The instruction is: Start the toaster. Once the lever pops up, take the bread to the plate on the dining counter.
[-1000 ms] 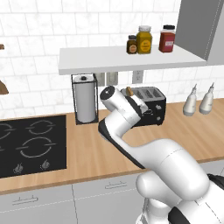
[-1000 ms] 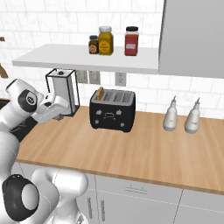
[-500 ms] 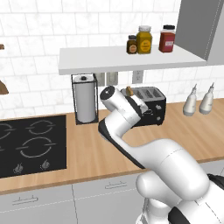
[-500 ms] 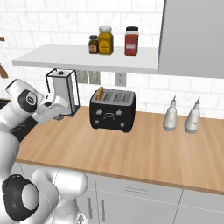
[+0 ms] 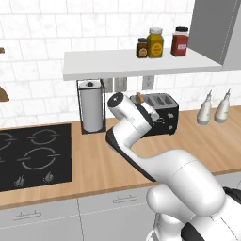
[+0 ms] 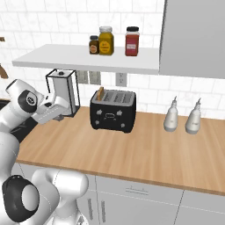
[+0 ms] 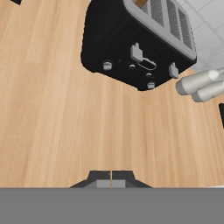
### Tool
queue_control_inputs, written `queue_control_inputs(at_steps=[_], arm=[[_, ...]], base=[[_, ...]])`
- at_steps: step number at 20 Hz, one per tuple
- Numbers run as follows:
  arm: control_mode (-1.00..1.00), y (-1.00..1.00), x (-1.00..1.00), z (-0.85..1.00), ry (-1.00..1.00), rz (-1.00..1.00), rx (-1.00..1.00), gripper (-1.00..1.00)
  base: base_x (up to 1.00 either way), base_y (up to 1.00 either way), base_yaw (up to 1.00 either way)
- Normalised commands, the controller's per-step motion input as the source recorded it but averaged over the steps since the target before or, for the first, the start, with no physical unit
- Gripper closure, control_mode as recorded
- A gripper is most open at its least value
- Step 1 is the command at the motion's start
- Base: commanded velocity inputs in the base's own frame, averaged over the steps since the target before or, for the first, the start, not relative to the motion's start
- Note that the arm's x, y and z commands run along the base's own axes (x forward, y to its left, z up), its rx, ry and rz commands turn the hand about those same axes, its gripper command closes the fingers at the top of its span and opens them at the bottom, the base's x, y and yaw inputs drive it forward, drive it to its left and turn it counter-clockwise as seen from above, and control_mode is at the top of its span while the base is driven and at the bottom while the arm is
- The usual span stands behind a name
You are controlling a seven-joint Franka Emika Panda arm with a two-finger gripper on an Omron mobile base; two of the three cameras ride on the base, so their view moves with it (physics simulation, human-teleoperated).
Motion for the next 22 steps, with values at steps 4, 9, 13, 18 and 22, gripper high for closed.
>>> queue_control_inputs(at_steps=[4, 9, 13, 18, 22], arm=[[-1.00, 0.00, 0.00, 0.00, 0.00, 0.00, 0.00, 1.00], [-1.00, 0.00, 0.00, 0.00, 0.00, 0.00, 0.00, 1.00], [-1.00, 0.00, 0.00, 0.00, 0.00, 0.00, 0.00, 1.00], [-1.00, 0.00, 0.00, 0.00, 0.00, 0.00, 0.00, 1.00], [-1.00, 0.00, 0.00, 0.00, 0.00, 0.00, 0.00, 1.00]], base=[[0.00, 0.00, 0.00], [0.00, 0.00, 0.00], [0.00, 0.00, 0.00], [0.00, 0.00, 0.00], [0.00, 0.00, 0.00]])
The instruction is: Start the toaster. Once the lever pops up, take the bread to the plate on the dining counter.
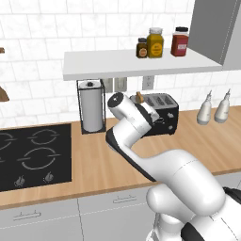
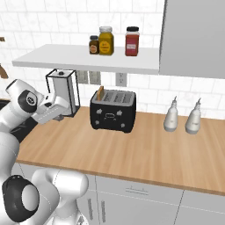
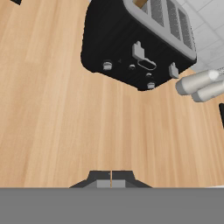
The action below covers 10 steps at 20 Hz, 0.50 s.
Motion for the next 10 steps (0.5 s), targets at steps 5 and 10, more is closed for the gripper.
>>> queue_control_inputs(at_steps=[5, 10], arm=[[-1.00, 0.00, 0.00, 0.00, 0.00, 0.00, 0.00, 1.00], [-1.00, 0.00, 0.00, 0.00, 0.00, 0.00, 0.00, 1.00]], base=[[0.00, 0.00, 0.00], [0.00, 0.00, 0.00]])
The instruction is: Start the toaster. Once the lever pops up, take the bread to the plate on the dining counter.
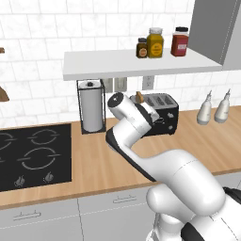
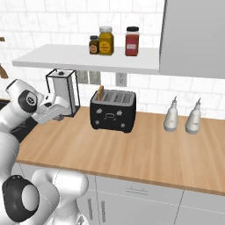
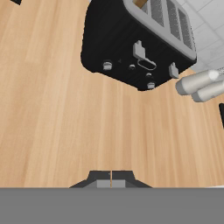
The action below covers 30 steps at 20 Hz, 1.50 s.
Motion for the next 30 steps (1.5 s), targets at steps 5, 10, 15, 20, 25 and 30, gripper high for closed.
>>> queue_control_inputs(at_steps=[5, 10, 15, 20, 25, 30], arm=[[-1.00, 0.00, 0.00, 0.00, 0.00, 0.00, 0.00, 1.00], [-1.00, 0.00, 0.00, 0.00, 0.00, 0.00, 0.00, 1.00], [-1.00, 0.00, 0.00, 0.00, 0.00, 0.00, 0.00, 1.00], [-1.00, 0.00, 0.00, 0.00, 0.00, 0.00, 0.00, -1.00], [-1.00, 0.00, 0.00, 0.00, 0.00, 0.00, 0.00, -1.00], [-1.00, -0.07, -0.03, 0.00, 0.00, 0.00, 0.00, -1.00]], base=[[0.00, 0.00, 0.00], [0.00, 0.00, 0.00], [0.00, 0.00, 0.00], [0.00, 0.00, 0.00], [0.00, 0.00, 0.00], [0.00, 0.00, 0.00]])
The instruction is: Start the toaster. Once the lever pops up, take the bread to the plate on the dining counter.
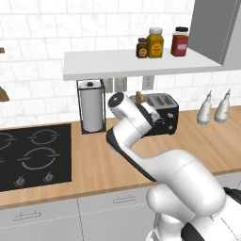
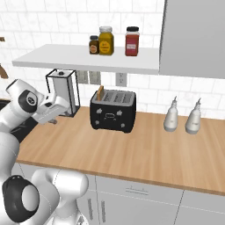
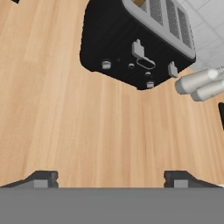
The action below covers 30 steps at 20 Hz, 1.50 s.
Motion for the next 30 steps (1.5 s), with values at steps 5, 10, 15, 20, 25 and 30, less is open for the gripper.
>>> queue_control_inputs(at_steps=[5, 10, 15, 20, 25, 30], arm=[[-1.00, -0.04, 0.19, 0.01, -0.17, 0.01, 0.14, -1.00], [-1.00, -0.06, 0.16, 0.28, -0.31, 0.00, 0.39, -1.00], [-1.00, -0.21, 0.01, 0.41, -0.19, 0.07, 0.32, -1.00], [-1.00, -0.49, 0.08, 0.21, -0.06, 0.09, 0.04, -1.00], [-1.00, -0.41, 0.15, 0.15, -0.03, 0.02, 0.01, -1.00], [-1.00, -0.06, 0.14, 0.00, -0.09, 0.00, 0.12, -1.00]], base=[[0.00, 0.00, 0.00], [0.00, 0.00, 0.00], [0.00, 0.00, 0.00], [0.00, 0.00, 0.00], [0.00, 0.00, 0.00], [0.00, 0.00, 0.00]])
